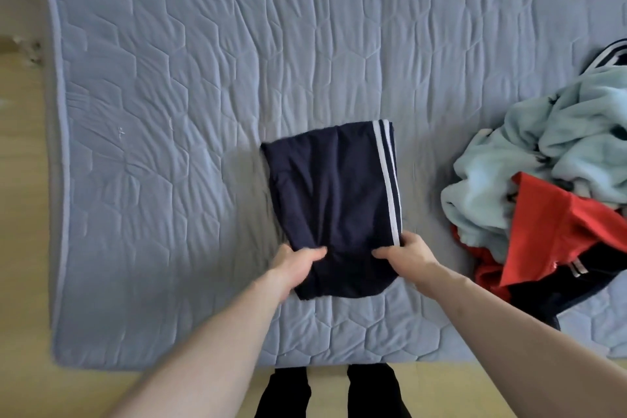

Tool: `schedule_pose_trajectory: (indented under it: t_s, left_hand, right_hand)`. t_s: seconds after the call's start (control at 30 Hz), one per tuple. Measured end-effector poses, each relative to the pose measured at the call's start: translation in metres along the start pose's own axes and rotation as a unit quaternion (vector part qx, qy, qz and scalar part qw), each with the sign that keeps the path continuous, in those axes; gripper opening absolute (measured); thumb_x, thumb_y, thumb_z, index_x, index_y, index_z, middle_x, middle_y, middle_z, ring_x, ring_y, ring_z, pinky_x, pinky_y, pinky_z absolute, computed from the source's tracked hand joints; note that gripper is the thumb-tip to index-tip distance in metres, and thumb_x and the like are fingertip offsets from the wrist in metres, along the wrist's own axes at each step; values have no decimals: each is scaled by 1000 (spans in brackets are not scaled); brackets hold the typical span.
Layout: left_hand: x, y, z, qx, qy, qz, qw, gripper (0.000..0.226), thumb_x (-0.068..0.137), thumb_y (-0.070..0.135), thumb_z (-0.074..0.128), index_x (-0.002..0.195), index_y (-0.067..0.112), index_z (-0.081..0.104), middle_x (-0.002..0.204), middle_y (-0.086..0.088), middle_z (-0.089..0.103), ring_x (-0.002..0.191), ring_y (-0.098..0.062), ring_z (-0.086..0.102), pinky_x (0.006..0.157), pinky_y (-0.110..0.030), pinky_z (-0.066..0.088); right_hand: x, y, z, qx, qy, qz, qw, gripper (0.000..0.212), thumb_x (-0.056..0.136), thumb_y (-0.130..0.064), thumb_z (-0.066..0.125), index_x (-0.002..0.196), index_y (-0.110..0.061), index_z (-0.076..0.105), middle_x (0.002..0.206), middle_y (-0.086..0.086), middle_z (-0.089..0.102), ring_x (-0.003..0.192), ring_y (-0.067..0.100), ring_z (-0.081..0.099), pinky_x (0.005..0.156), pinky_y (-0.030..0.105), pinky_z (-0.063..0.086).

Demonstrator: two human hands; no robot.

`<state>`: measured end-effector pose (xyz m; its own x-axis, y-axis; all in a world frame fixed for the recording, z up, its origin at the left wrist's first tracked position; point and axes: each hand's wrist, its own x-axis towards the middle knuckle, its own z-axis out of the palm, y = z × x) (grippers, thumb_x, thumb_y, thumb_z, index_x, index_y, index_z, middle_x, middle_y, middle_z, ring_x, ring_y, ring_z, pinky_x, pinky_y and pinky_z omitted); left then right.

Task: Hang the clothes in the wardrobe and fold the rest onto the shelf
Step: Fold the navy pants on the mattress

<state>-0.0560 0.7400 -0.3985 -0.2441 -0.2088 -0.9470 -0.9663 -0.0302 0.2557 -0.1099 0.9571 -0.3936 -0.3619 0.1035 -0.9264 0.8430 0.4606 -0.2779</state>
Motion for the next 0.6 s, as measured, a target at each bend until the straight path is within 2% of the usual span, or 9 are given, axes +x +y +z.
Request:
schedule_pose_trajectory:
  t_s: [0.03, 0.1, 0.2, 0.27, 0.3, 0.37, 0.43, 0.53, 0.6]
  left_hand:
    - [-14, -13, 10, -11, 1, 6, 1000, 78, 61, 42, 85, 128, 8, 67, 120, -5, 73, 112, -22, 68, 104, -40, 52]
    - [-35, -42, 36, -35, -3, -1, 999, 62, 69, 37, 88, 122, 7, 70, 118, -6, 74, 113, -24, 69, 102, -43, 53]
    - [-59, -73, 73, -4, -57, -70, 996, 35, 82, 41, 82, 95, 10, 73, 99, -11, 78, 85, -21, 74, 79, -35, 60]
    - [-68, -73, 80, 211, -151, -30, 965, 49, 82, 62, 65, 74, 15, 69, 86, -8, 79, 65, -14, 68, 63, -26, 54]
    - [-69, -67, 78, 335, -162, 21, 928, 51, 79, 66, 59, 69, 16, 66, 85, -5, 78, 68, -15, 68, 65, -28, 52]
    - [-63, -42, 67, 437, -94, 130, 885, 46, 72, 65, 57, 69, 20, 64, 78, 3, 74, 80, -16, 70, 69, -29, 50]
    - [-50, -6, 47, 388, 12, 189, 902, 35, 72, 61, 61, 69, 26, 61, 71, 9, 69, 81, -15, 69, 68, -28, 50]
    - [-20, 37, 10, 309, 170, 268, 896, 27, 75, 48, 70, 83, 27, 56, 84, 11, 64, 87, -18, 63, 74, -32, 48]
    - [2, 54, -11, 305, 199, 271, 891, 49, 72, 46, 77, 109, 22, 54, 113, 5, 59, 109, -21, 56, 90, -35, 45]
  right_hand:
    - [-3, 5, -6, -24, 13, -16, 999, 22, 81, -6, 76, 95, -21, 70, 92, 1, 76, 80, 15, 70, 68, 28, 55]
    - [-7, 15, -17, -49, 47, -47, 997, 20, 78, -4, 74, 89, -21, 72, 79, -3, 74, 74, 15, 68, 65, 26, 54]
    - [-10, 26, -29, -56, 121, -83, 988, 21, 75, -6, 76, 82, -25, 70, 74, -6, 73, 79, 22, 70, 68, 30, 51]
    - [-9, 33, -32, -44, 175, -91, 979, 28, 75, -12, 83, 96, -25, 69, 91, 0, 73, 95, 27, 69, 83, 34, 52]
    - [-8, 36, -33, -38, 201, -89, 975, 43, 73, -17, 87, 110, -22, 67, 106, 4, 70, 107, 29, 65, 94, 38, 50]
    - [-8, 44, -33, -20, 231, -55, 971, 80, 68, -29, 93, 137, -19, 53, 131, 12, 57, 127, 32, 53, 111, 42, 41]
    - [-9, 55, -29, 30, 228, -1, 973, 101, 63, -39, 95, 145, -17, 41, 141, 13, 50, 132, 32, 50, 115, 45, 39]
    - [-11, 73, -18, 111, 177, 60, 976, 100, 58, -47, 97, 136, -13, 46, 134, 10, 59, 123, 29, 60, 109, 46, 48]
    - [-14, 80, -11, 121, 147, 86, 978, 99, 54, -53, 96, 132, -13, 50, 132, 9, 59, 119, 29, 61, 106, 47, 50]
